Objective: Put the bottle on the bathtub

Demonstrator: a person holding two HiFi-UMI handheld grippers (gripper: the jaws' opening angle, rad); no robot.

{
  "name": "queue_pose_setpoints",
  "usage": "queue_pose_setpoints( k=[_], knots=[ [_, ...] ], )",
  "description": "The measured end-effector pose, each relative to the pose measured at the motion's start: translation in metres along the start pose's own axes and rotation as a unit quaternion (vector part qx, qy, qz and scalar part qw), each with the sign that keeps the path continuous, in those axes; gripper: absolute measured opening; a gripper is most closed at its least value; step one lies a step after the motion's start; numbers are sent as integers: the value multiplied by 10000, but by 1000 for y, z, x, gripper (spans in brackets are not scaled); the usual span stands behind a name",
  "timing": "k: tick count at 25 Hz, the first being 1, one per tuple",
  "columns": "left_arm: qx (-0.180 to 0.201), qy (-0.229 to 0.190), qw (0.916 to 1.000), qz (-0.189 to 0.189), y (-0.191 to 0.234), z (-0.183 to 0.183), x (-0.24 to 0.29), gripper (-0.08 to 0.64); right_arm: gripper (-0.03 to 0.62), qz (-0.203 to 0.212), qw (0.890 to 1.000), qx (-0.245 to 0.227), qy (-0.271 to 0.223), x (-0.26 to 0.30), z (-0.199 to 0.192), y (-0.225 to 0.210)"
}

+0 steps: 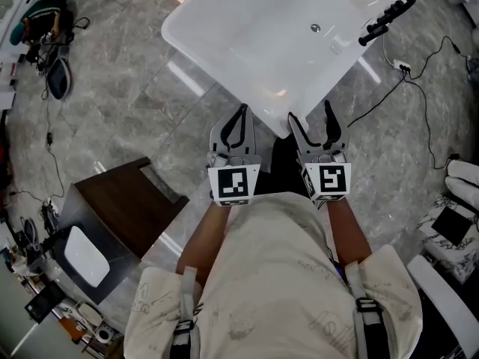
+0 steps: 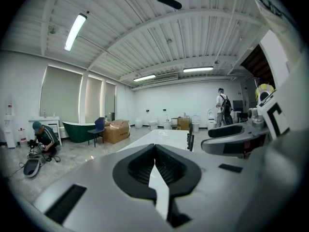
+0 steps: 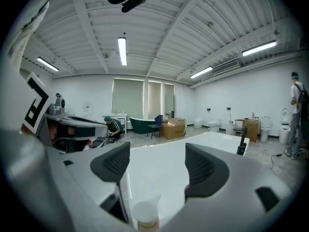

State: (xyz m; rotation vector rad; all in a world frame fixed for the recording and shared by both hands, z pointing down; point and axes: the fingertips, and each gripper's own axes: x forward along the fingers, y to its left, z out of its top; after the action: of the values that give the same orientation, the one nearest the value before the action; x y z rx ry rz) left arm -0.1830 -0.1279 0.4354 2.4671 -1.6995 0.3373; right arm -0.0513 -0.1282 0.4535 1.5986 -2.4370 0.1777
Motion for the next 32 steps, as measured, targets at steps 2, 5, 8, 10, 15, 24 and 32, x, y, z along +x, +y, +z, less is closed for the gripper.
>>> queue_pose_setpoints(
  k=[2, 5, 8, 10, 15, 24, 32],
  knots=[
    [8, -109, 9999, 134, 11, 9, -6, 3, 313, -39, 9997, -76, -231, 1, 20, -4],
    [41, -335, 9987, 370, 30, 27, -16, 3, 313, -108, 9979, -203, -606, 2, 51, -12],
    [29, -618, 9961, 635, 51, 46, -27, 3, 313, -229, 9948, -251, -964, 1, 82, -20],
    [84, -803, 9935, 802, 65, 61, -36, 3, 313, -365, 9919, -165, -1202, -1, 103, -25],
    [223, -1202, 9863, 1108, 94, 101, -64, 3, 313, -407, 9848, -162, -1684, -11, 154, -18],
    [312, -1532, 9800, 1228, 118, 134, -94, 3, 313, -370, 9755, -277, -2150, -22, 198, 6],
    [352, -1503, 9813, 1151, 120, 135, -100, 3, 311, -415, 9757, -282, -2131, -25, 203, 14]
  ],
)
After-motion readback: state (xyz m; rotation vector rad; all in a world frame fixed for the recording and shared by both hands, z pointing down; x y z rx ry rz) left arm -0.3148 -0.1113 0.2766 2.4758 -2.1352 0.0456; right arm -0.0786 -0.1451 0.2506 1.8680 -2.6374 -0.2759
